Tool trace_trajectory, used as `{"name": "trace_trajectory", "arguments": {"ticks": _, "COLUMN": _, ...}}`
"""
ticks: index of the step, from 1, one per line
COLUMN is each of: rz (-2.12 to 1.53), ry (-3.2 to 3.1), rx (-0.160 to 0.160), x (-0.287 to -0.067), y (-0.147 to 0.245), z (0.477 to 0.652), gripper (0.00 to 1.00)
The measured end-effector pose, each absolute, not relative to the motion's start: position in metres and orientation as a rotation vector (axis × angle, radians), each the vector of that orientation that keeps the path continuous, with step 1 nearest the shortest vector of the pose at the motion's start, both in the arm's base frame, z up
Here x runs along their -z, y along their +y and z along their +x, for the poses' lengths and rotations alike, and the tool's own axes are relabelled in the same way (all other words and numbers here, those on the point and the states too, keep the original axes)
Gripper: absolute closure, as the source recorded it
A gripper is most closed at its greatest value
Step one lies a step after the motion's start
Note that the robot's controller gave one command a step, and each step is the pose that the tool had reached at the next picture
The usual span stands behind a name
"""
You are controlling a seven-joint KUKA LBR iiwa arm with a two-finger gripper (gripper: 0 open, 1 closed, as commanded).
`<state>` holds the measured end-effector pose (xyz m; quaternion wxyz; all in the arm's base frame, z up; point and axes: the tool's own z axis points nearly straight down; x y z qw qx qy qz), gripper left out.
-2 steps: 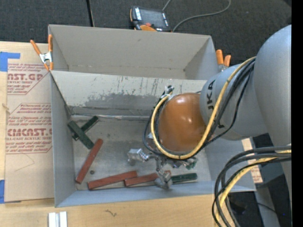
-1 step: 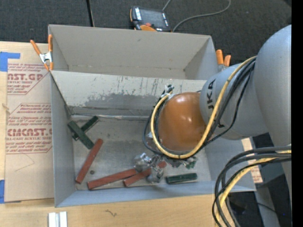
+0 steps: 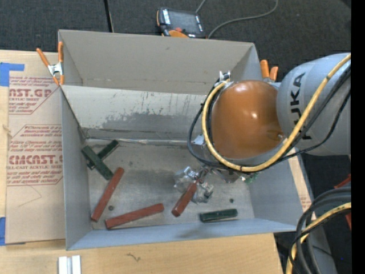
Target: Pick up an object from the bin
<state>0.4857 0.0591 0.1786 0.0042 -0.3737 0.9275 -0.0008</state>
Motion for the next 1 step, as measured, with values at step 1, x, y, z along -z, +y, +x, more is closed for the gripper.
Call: {"name": "trace_trajectory", "arguments": {"ticks": 1, "rz": -1.201, "ry": 2.892, "rx": 0.004, "x": -0.2668, "y": 0.0471, "z": 0.5008, "gripper": 1.00}}
